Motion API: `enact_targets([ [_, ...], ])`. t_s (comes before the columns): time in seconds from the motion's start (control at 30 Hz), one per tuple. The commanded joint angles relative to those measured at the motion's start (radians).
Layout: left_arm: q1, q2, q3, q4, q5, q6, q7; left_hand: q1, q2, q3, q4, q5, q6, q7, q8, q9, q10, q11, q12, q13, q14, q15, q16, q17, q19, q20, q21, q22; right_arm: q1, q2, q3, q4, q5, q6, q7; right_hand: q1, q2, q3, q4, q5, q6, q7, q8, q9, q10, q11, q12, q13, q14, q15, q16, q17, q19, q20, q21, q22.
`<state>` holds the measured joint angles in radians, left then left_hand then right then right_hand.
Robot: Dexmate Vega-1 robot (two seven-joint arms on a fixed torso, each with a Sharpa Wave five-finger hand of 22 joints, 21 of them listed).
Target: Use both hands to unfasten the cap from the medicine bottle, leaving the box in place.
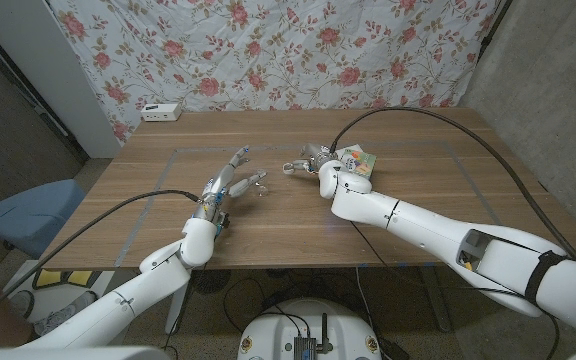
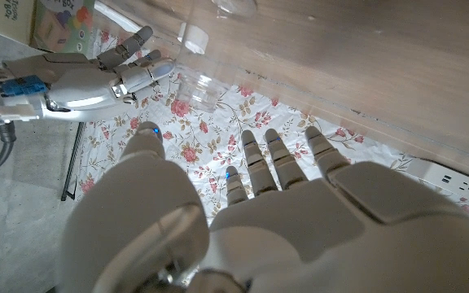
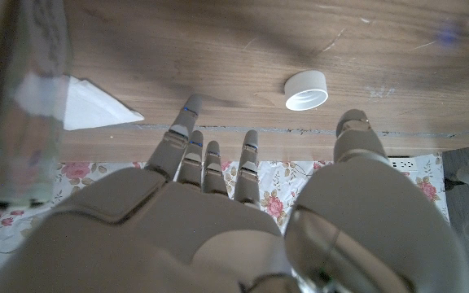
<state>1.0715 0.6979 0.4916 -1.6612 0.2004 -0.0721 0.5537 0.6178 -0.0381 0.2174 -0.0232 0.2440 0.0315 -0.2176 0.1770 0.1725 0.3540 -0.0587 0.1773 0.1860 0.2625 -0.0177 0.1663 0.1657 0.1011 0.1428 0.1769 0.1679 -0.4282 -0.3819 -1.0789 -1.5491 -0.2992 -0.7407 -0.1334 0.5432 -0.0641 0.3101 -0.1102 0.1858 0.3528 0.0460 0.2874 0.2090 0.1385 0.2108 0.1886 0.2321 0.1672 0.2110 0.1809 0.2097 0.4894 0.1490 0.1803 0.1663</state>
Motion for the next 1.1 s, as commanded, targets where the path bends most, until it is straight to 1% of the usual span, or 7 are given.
enact_targets([
  [0.03,0.011,-0.002,-0.023,-0.006,-0.052,-0.036,-0.023,-0.019,0.011,0.003,0.015,-0.004,-0.004,-0.001,0.002,0.003,-0.018,0.0,0.0,-0.001,-0.013,0.003,0.001,0.004,-0.012,0.003,0.003,0.003,-0.029,-0.036,0.027,-0.059,-0.019,0.046,-0.006,-0.009,0.009,-0.004,0.001,0.003,-0.025,0.002,-0.019,0.001,-0.015,0.001,0.006,-0.003,-0.02,0.004,0.0,-0.002,-0.016,0.002,-0.004,0.001],
  [0.57,0.002,-0.03,-0.061,0.037,-0.133,-0.143,-0.044,-0.068,0.068,0.004,0.051,-0.012,0.048,0.024,0.015,0.001,-0.052,-0.002,0.008,-0.002,-0.05,-0.01,0.005,0.003,-0.006,-0.013,0.012,0.003,-0.061,-0.06,0.067,-0.123,-0.046,0.061,-0.016,-0.024,0.023,-0.01,0.0,0.003,-0.085,-0.013,-0.063,-0.005,-0.027,-0.018,0.006,-0.018,-0.072,-0.02,0.0,-0.011,-0.078,-0.031,-0.008,0.001],
  [0.63,-0.006,-0.041,-0.063,0.063,-0.15,-0.181,-0.05,-0.07,0.071,0.003,0.051,-0.013,0.05,0.032,0.014,0.001,-0.055,-0.004,0.009,-0.002,-0.055,-0.02,0.005,0.002,0.002,-0.029,0.015,0.003,-0.069,-0.062,0.079,-0.129,-0.043,0.072,-0.024,-0.031,0.034,-0.014,-0.004,0.003,-0.08,-0.152,-0.071,-0.005,-0.03,-0.019,0.009,-0.028,-0.08,-0.022,0.01,-0.015,-0.09,-0.032,0.002,0.0],
  [0.77,-0.021,-0.056,-0.063,0.095,-0.161,-0.211,-0.058,-0.073,0.081,0.003,0.049,-0.017,0.059,0.063,0.011,0.0,-0.058,-0.006,0.013,-0.003,-0.059,-0.033,0.007,0.001,0.023,-0.089,0.019,0.002,-0.086,-0.067,0.1,-0.141,-0.038,0.09,-0.038,-0.038,0.038,-0.023,-0.016,0.004,-0.084,-0.063,-0.084,-0.007,-0.027,-0.026,0.012,-0.034,-0.093,-0.028,0.012,-0.019,-0.103,-0.039,0.005,0.0],
  [0.83,-0.028,-0.058,-0.064,0.108,-0.174,-0.224,-0.072,-0.073,0.084,0.003,0.048,-0.018,0.061,0.07,0.01,0.0,-0.06,-0.006,0.014,-0.003,-0.06,-0.035,0.007,0.0,0.037,-0.108,0.023,0.002,-0.094,-0.068,0.107,-0.148,-0.04,0.09,-0.047,-0.042,0.048,-0.024,-0.019,0.005,-0.078,-0.16,-0.083,-0.006,-0.027,-0.029,0.012,-0.036,-0.096,-0.029,0.014,-0.019,-0.109,-0.042,0.005,0.0],
  [0.9,-0.034,-0.063,-0.065,0.12,-0.182,-0.238,-0.078,-0.074,0.086,0.003,0.047,-0.02,0.063,0.082,0.01,0.0,-0.064,-0.005,0.013,-0.003,-0.063,-0.034,0.007,0.0,0.045,-0.119,0.024,0.002,-0.1,-0.071,0.114,-0.155,-0.043,0.092,-0.055,-0.044,0.048,-0.029,-0.023,0.005,-0.089,-0.053,-0.089,-0.008,-0.025,-0.03,0.012,-0.036,-0.1,-0.031,0.013,-0.019,-0.114,-0.045,0.004,0.0],
  [1.1,-0.048,-0.076,-0.072,0.16,-0.212,-0.282,-0.097,-0.077,0.099,0.005,0.048,-0.022,0.074,0.118,0.011,0.0,-0.073,0.002,0.013,-0.003,-0.07,-0.027,0.006,0.0,0.061,-0.131,0.025,0.002,-0.122,-0.082,0.138,-0.18,-0.041,0.101,-0.069,-0.046,0.052,-0.029,-0.022,0.005,-0.1,-0.026,-0.094,-0.01,-0.024,-0.032,0.012,-0.036,-0.107,-0.037,0.012,-0.019,-0.122,-0.05,0.002,0.0],
])
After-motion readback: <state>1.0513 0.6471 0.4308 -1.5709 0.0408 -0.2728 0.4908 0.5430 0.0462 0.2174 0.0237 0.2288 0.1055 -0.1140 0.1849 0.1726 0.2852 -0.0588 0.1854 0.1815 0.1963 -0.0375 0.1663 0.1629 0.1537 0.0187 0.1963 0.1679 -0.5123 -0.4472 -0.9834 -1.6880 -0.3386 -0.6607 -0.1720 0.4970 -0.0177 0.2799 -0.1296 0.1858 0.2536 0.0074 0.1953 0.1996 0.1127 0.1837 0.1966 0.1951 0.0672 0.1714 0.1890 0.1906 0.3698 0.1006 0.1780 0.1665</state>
